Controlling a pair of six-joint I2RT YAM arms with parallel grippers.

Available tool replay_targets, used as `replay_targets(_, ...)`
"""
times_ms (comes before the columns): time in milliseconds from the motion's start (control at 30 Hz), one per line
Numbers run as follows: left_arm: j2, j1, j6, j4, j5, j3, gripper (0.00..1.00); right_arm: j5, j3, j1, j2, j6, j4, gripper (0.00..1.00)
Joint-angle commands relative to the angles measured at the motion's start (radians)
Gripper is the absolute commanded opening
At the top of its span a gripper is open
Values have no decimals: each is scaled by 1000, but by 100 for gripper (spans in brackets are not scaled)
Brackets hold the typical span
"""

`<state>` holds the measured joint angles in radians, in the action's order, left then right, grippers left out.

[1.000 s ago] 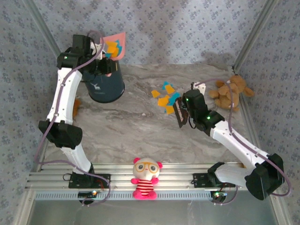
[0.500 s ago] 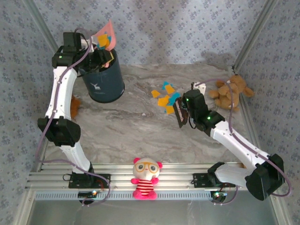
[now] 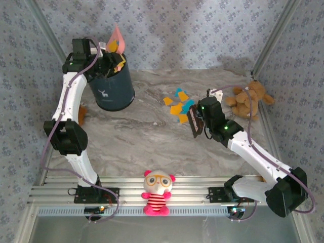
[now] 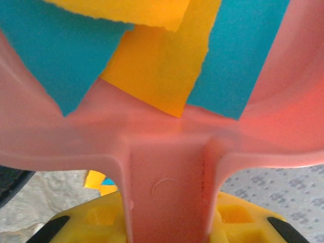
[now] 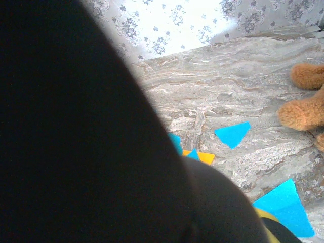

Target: Sweep away the paper scraps from the table

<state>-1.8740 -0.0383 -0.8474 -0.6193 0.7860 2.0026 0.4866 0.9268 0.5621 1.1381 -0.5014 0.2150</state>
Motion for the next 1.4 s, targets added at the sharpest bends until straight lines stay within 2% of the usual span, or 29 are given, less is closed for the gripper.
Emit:
replay_targets(0,12,11,-117,144,59,-26,0,16,11,-6,-28,-11,6,0)
replay_targets(433,46,15,-398,459,92,-195,0,18,4,-7,-34,-11,10,0)
replay_targets(633,63,16,-456,527,91,-233,0,17,2,-7,-34,-13,11,0)
replay_targets(800,87,17,-581,692,100,-309,0,18,-1,-8,-34,-14,10,0)
replay_targets(933,106,17,-628,747,102,-341,0,16,-6,-7,-32,-19,3,0)
replay_targets(1200,123,21,-808,971,101,-441,0,12,0,-9,-32,-14,8,0)
replay_targets(1367,141,21,-853,1023,93,-469,0,13,2,-11,-32,-12,10,0)
